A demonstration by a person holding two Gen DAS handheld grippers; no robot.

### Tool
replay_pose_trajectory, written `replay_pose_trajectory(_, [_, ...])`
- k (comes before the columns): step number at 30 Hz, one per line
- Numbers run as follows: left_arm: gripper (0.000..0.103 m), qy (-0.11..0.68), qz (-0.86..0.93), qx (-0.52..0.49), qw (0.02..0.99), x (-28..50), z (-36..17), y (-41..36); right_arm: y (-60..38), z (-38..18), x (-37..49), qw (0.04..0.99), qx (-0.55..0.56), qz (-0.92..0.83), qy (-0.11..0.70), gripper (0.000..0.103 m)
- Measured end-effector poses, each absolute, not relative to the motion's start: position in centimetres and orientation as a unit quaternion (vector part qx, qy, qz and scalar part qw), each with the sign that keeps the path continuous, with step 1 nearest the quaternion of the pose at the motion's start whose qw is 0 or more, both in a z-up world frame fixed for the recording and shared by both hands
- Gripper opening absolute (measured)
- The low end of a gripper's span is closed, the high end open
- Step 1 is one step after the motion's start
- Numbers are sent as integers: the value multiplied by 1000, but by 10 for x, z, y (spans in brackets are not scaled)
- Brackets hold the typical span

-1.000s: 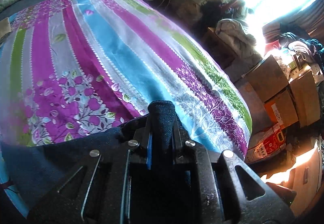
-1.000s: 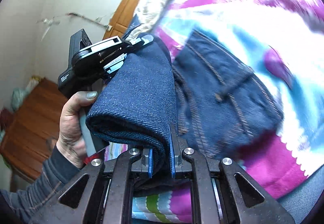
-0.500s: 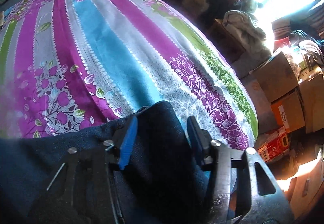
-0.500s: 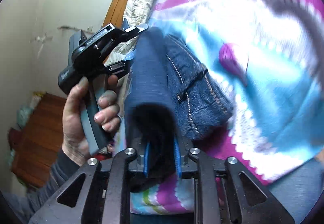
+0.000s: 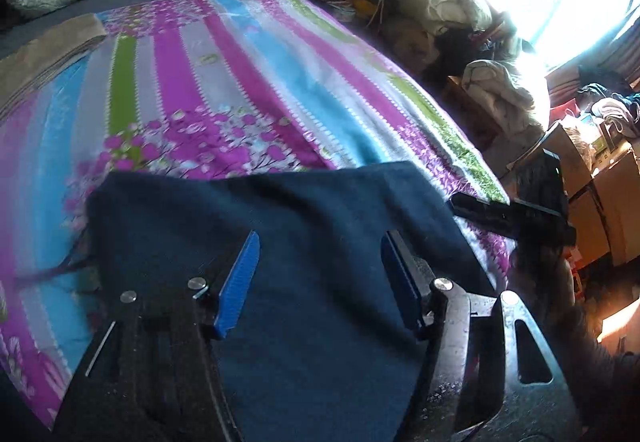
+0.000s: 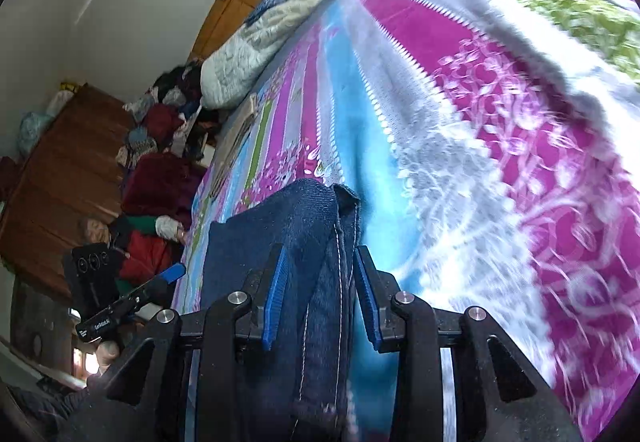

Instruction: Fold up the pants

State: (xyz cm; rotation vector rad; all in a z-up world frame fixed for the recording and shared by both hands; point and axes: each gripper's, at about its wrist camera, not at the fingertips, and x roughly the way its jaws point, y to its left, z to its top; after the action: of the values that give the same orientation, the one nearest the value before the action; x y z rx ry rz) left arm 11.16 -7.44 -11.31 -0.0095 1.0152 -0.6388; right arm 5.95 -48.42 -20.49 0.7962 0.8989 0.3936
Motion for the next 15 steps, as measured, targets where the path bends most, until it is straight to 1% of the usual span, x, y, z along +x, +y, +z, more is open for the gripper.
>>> replay_pose_trajectory(3, [64,496,-287,-3,819,99,-133,-56,-468,-211,83,812,332,190,441,39])
replay_pose_trajectory(5, [64,509,-283,1,813,92,-145,-53,-463,-207,93,821,310,192,440,38])
replay_pose_trajectory(6, [64,515,-279,1,810,89,-151,-52,-462,-203,96,826,302,194,434,33])
replay_pose_trajectory(7, [64,520,-276,-2,808,87,-155,-52,-461,-199,98,828,295,202,431,21])
replay_pose_trajectory(8, [64,522,-276,-6,807,84,-157,-53,-459,-191,93,831,288,216,425,19])
replay_pose_trajectory(10, [64,523,-282,-13,805,82,-160,-58,-453,-182,101,832,279,232,419,17])
replay_pose_trajectory(12, [64,522,-290,-17,802,80,-162,-66,-455,-184,106,833,280,248,408,15])
replay_pose_trajectory(15, [64,521,-301,-15,798,76,-166,-83,-470,-215,117,824,284,239,427,15])
